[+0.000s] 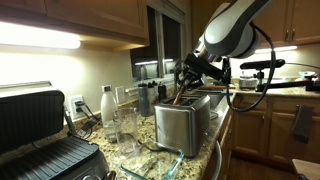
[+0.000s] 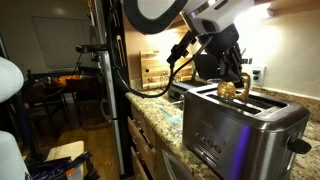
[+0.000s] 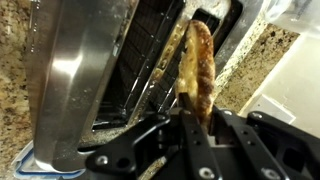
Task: Put a slice of bread in the toaster
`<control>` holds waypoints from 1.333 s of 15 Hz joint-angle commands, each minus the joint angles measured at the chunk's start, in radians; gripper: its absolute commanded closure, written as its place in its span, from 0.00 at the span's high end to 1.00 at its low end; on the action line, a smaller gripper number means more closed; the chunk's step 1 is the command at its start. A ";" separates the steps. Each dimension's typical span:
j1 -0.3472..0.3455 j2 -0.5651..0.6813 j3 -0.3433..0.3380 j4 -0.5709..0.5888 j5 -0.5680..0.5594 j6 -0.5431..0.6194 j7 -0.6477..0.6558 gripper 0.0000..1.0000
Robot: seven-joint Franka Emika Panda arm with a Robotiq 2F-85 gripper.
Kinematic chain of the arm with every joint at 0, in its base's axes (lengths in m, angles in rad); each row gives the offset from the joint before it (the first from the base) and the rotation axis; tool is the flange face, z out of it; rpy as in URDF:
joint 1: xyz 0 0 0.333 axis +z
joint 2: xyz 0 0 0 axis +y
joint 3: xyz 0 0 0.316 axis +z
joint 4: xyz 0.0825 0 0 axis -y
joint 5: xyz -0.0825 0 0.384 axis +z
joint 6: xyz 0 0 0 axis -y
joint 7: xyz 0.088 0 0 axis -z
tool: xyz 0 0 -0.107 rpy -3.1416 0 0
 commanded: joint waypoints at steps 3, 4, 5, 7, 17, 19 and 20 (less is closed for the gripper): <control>0.049 0.024 -0.047 -0.006 0.072 0.046 -0.036 0.09; 0.052 0.028 -0.051 -0.005 0.080 0.051 -0.037 0.09; 0.054 0.032 -0.054 -0.006 0.087 0.055 -0.038 0.09; 0.055 0.038 -0.057 -0.006 0.100 0.062 -0.041 0.09; 0.036 0.043 -0.047 0.001 0.085 0.040 -0.036 0.41; 0.036 0.043 -0.047 0.001 0.085 0.041 -0.036 0.41; 0.036 0.043 -0.047 0.001 0.085 0.041 -0.036 0.41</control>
